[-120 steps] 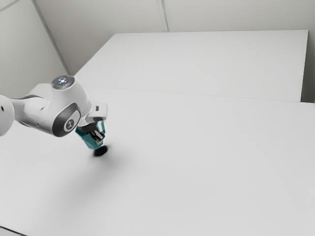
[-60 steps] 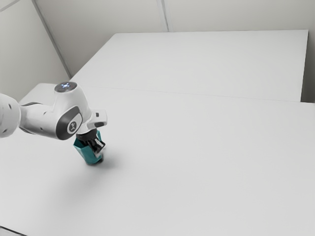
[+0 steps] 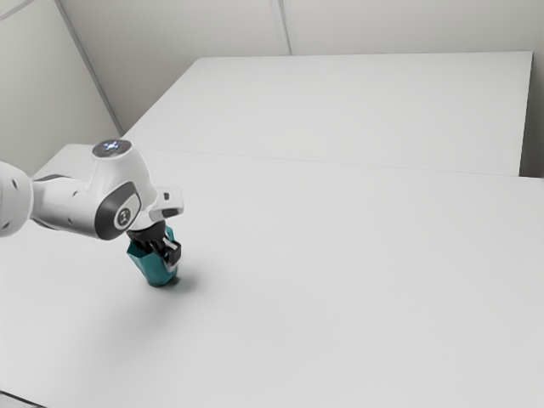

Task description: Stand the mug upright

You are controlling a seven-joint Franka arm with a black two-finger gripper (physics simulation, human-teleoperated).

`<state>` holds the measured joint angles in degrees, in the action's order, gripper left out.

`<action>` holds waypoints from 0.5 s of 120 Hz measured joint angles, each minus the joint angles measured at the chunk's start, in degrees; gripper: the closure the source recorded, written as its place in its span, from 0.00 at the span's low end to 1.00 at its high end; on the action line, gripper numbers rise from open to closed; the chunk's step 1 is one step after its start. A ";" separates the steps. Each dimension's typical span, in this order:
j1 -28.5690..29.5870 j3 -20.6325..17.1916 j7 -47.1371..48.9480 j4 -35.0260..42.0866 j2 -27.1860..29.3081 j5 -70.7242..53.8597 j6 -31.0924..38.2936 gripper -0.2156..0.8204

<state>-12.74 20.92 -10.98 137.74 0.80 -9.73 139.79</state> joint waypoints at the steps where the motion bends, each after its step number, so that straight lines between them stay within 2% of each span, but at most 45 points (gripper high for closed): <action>1: 0.00 0.00 0.01 -0.03 0.02 -0.01 -0.04 0.64; 25: -0.07 0.00 0.34 -0.82 0.97 -0.15 -1.26 0.58; 60: -0.93 -0.13 0.83 -3.12 2.59 0.02 -4.52 0.56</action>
<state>-13.67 20.78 -10.15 134.62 3.38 -9.72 135.27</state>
